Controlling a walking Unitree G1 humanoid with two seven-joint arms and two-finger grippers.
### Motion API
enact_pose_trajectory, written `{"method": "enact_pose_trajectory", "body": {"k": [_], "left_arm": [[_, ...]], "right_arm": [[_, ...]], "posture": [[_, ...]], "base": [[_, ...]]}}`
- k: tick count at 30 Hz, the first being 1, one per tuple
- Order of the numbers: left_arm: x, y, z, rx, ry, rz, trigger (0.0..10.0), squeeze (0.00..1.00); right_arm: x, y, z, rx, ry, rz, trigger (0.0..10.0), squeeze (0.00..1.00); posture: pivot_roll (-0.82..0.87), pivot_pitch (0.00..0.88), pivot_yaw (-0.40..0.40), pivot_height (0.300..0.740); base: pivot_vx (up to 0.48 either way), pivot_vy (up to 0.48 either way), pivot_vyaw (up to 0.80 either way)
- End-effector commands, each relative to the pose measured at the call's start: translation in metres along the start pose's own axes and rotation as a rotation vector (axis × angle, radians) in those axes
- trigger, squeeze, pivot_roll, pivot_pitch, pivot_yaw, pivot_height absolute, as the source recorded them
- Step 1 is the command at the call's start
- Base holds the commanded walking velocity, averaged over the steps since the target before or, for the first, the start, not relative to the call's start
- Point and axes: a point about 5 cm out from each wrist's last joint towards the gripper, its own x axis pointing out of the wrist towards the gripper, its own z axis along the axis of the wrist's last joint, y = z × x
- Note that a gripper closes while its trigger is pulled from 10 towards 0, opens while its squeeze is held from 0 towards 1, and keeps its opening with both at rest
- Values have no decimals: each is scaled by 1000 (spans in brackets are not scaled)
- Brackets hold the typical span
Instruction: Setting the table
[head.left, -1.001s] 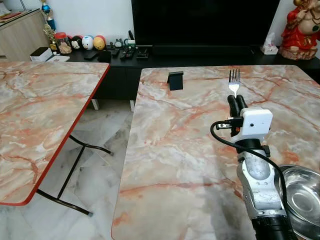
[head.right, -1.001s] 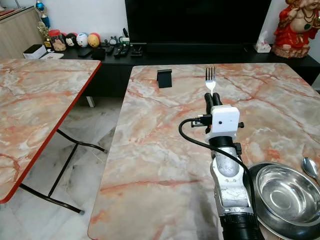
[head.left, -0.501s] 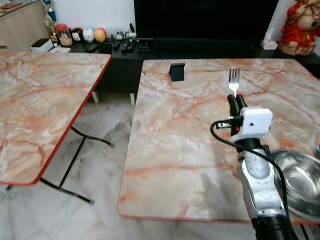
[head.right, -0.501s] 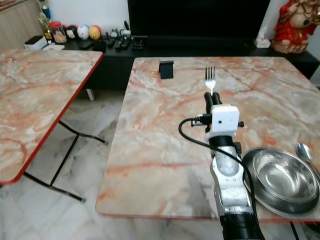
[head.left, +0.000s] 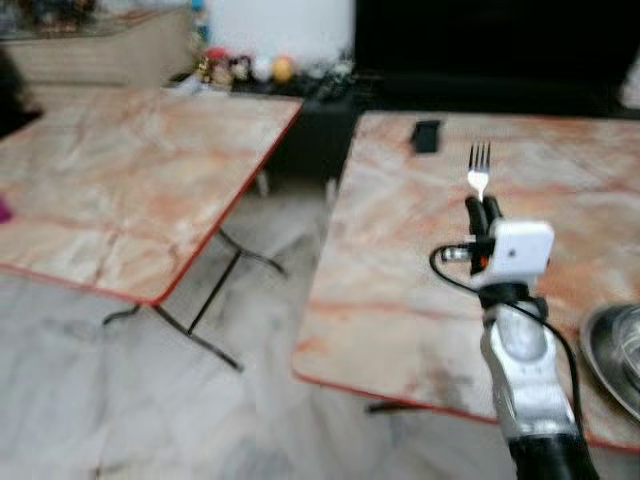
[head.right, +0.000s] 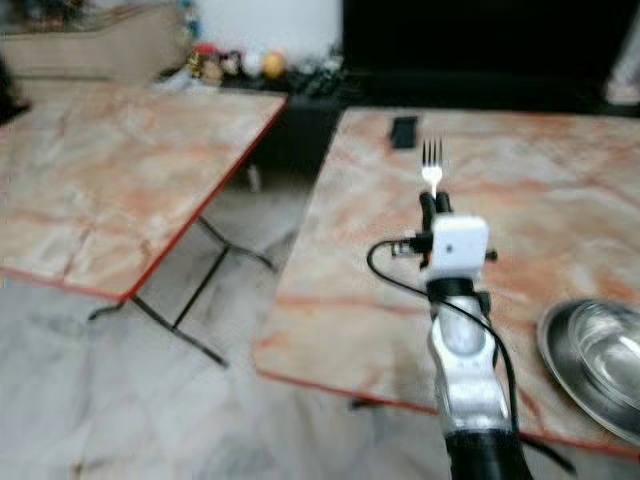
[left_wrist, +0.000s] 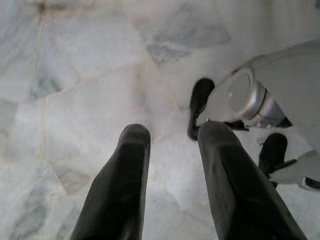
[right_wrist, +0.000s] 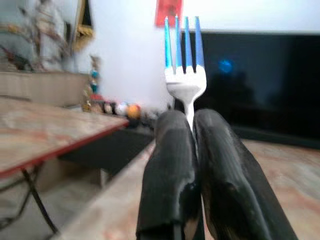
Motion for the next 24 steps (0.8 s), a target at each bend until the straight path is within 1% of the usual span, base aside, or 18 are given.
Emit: {"method": "enact_pose_trajectory", "body": {"k": [1,15,18,21,24], "left_arm": [[3,0,8,3,-27,0,10000,0],[3,0,9,0,-27,-7,10000,0],[3,-1,9,3,-27,-9,10000,0],[3,-1,9,6,-26,-10,10000,0],[3,-1,9,10,-25,-11,10000,0]], "right_arm": [[-4,-13,-3,-15,12,-40,10000,0],[-3,-14,-3,-18,11,-48,10000,0],[-3,-15,-4,-15,27,-54,10000,0],[-2,-16,-6,-9,41,-61,10000,0],[-2,-15,-5,-23,36,-51,10000,0]], "posture": [[-79,0,33,740],[-81,0,32,740],[-82,0,33,740],[-81,0,32,740],[-82,0,32,740]], "base": [[0,0,0],[0,0,0],[0,0,0],[0,0,-760],[0,0,-740]]}}
